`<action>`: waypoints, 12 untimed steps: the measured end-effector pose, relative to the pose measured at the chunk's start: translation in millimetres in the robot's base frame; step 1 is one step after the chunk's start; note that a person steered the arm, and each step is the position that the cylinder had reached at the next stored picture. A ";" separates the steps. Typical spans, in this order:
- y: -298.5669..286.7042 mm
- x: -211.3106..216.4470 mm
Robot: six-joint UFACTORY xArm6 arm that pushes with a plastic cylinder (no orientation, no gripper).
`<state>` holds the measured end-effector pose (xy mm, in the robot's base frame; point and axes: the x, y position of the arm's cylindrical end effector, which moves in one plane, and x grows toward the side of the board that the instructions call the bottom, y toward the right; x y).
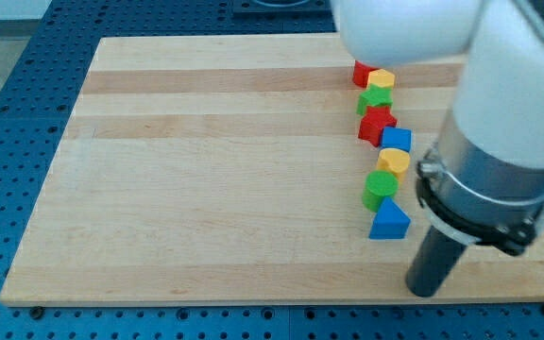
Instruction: Move the red circle towards top left corner
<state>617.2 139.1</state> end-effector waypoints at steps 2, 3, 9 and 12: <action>129.9 -61.8; 168.0 -131.4; -30.2 -330.4; -242.6 -337.9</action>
<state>279.4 -103.5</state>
